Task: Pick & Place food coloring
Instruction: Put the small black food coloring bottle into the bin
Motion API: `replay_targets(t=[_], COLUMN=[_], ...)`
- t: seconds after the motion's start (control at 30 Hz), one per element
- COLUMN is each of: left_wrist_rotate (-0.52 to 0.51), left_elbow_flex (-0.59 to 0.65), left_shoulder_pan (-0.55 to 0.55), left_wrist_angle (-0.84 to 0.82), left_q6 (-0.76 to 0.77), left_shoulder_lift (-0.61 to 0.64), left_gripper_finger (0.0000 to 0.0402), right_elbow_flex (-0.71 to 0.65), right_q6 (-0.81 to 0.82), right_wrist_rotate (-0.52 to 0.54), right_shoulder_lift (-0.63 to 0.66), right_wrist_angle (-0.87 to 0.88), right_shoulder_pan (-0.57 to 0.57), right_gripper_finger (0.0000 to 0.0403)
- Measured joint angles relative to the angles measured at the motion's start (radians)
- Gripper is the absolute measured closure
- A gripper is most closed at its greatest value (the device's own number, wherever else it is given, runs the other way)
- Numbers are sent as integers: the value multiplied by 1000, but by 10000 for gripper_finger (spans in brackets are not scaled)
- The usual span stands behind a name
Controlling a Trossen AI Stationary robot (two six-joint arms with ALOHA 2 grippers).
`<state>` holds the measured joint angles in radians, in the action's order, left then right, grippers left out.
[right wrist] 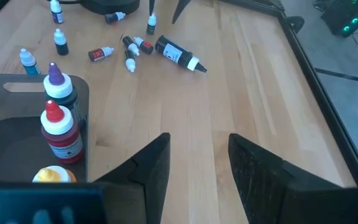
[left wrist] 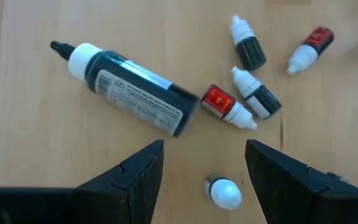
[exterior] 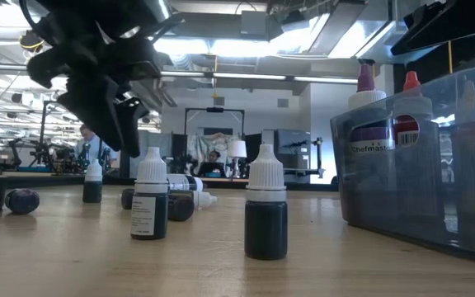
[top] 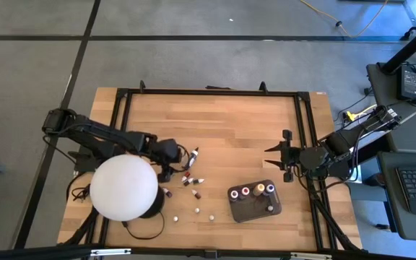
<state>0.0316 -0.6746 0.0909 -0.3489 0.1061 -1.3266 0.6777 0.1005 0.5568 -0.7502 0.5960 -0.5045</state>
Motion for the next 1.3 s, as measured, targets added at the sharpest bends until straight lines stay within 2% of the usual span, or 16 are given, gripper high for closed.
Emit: replay_targets(t=[0.23,0.5,0.77,0.9,1.3], left_wrist_rotate=[-23,-38,-32,-29,-30], left_elbow_flex=[0,0,0,0,0], left_shoulder_pan=[55,59,60,60,59], left_wrist_angle=[-26,-88,-78,-73,-21], left_q6=[4,38,38,35,11], left_shoulder_lift=[-5,-32,-117,-142,-148], left_gripper_finger=[181,181,185,210,320], right_elbow_flex=[0,0,0,0,0], right_q6=[0,0,1,0,-2], right_wrist_rotate=[0,1,1,2,1], right_shoulder_lift=[0,-1,0,0,0], right_wrist_angle=[0,0,0,0,0], right_shoulder_pan=[0,0,0,0,0], right_gripper_finger=[237,237,237,237,237])
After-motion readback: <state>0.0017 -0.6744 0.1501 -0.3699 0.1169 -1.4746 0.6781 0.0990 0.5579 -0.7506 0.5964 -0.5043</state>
